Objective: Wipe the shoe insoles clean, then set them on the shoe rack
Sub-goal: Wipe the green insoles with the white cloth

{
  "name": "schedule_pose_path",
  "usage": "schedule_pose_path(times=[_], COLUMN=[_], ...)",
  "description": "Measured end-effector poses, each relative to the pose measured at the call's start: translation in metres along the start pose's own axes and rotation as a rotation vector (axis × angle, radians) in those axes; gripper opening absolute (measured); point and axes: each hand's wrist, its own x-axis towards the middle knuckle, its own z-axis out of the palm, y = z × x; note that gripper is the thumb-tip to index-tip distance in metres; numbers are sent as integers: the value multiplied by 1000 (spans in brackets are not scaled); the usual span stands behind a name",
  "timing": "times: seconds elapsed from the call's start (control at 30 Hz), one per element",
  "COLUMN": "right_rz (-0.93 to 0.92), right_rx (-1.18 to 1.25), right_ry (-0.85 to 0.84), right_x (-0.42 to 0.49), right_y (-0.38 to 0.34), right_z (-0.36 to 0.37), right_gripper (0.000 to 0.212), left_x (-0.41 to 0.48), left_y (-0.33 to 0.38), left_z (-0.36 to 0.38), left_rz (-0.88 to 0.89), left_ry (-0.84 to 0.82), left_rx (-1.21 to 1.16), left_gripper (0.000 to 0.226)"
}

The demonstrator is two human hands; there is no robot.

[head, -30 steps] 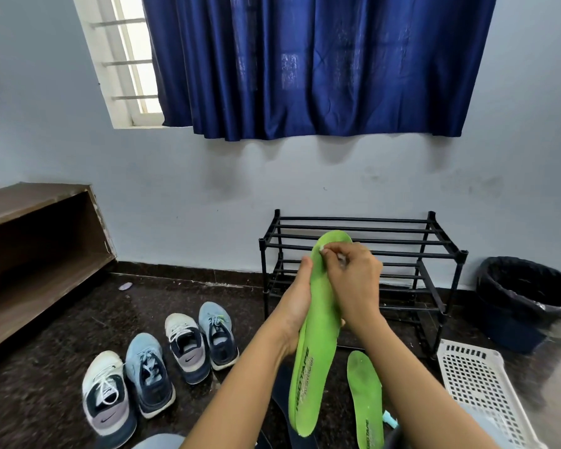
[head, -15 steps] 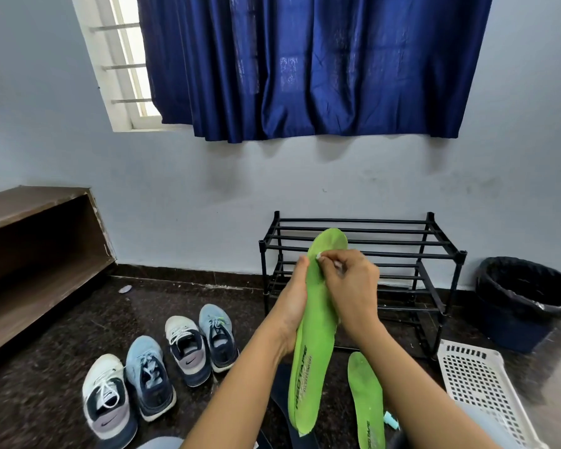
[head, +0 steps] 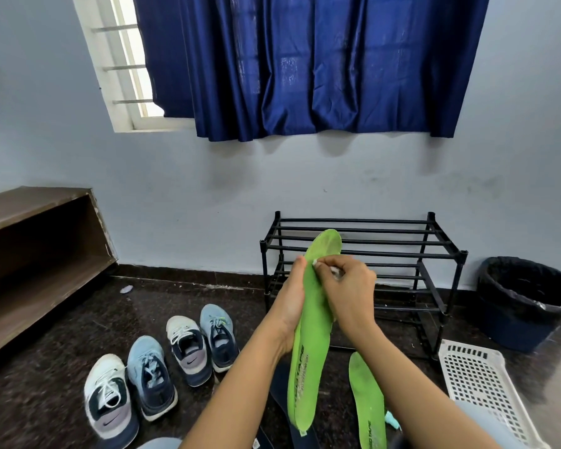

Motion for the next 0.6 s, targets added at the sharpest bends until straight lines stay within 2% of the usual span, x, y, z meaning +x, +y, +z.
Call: schedule_pose_path(times=[0.13, 0.37, 0.6], right_rz=[74, 8, 39], right_rx=[51, -3, -30], right_ry=[66, -66, 58], right_x=[7, -10, 11], right_y=[0, 0, 2], right_z=[-6, 1, -11], right_gripper=[7, 5, 8], left_x=[-1, 1, 3], left_y=[-2, 4, -5], left_z=[4, -4, 3], left_rz=[32, 1, 22], left_ry=[1, 11, -23], left_rx=[52, 5, 8], left_gripper=[63, 67, 67])
